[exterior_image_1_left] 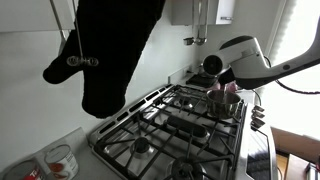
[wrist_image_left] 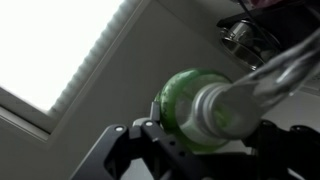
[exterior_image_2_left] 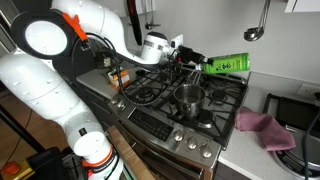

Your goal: Pour the contents in the green bottle into the pot

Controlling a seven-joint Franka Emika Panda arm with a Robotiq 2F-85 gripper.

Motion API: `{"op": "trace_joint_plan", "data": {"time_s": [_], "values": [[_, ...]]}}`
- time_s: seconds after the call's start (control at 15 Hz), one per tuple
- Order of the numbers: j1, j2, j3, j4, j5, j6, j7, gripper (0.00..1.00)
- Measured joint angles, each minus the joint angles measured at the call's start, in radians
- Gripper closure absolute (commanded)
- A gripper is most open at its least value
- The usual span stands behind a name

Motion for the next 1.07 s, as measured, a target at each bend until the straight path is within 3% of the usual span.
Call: {"op": "trace_joint_plan", "data": {"time_s": [0.4,1.07], "values": [[0.000,0.018,-0.004,0.029,0.049,0.019,0.013,0.55],[-0.009,0.032,-0.059,0.081,0.367,0.197,0.032,0.55]]}}
